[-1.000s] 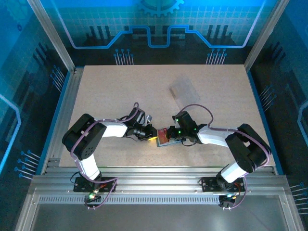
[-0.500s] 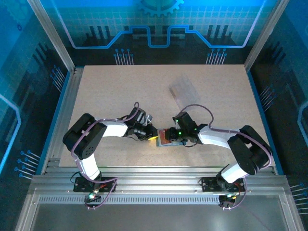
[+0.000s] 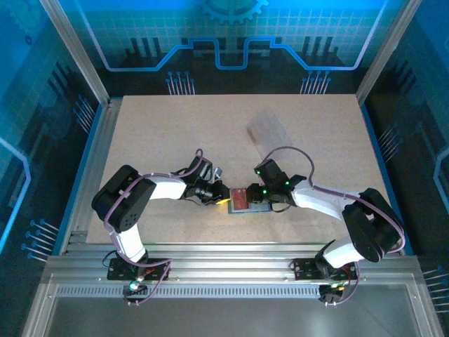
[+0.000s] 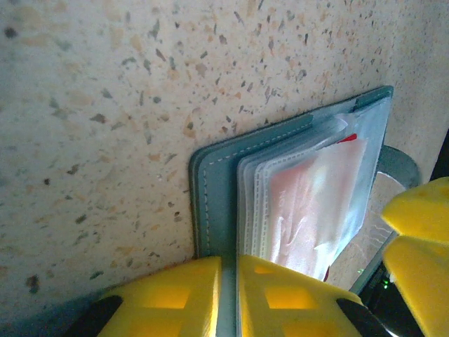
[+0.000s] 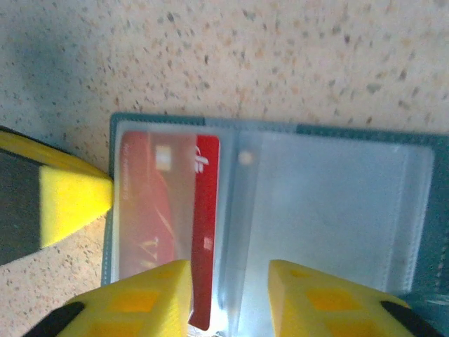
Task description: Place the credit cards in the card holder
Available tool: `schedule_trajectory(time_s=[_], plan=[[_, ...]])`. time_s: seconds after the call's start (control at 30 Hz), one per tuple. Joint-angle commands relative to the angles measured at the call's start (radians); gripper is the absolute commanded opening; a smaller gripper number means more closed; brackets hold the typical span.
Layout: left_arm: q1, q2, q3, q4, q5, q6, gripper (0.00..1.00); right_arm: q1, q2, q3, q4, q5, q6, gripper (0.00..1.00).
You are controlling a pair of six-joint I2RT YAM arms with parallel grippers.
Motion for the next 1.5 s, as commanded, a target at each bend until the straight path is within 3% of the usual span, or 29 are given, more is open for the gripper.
schedule_trajectory(time_s=[0.0, 0.33, 0.87, 1.33, 1.47], plan=[[-0.007, 0.034, 0.016, -0.048, -0.027, 0.005, 0.17, -0.015, 0.021, 0.07, -0.094, 0.07, -0.084, 0.33], [-0.008, 0.032, 0.017, -0.05, -0.023, 0.007, 0.17, -0.025, 0.138, 0.168, -0.175, 0.132, -0.18, 0.33], [-0.007, 0.035, 0.017, -0.051, -0.024, 0.007, 0.18, 0.012, 0.236, 0.163, -0.195, 0.199, -0.152, 0.33], [-0.008, 0.027, 0.017, -0.054, -0.026, 0.009, 0.18, 0.025, 0.212, 0.184, -0.218, 0.213, -0.141, 0.01], [-0.007, 0.028, 0.016, -0.056, -0.025, 0.009, 0.18, 0.025, 0.201, 0.189, -0.214, 0.195, -0.146, 0.0]])
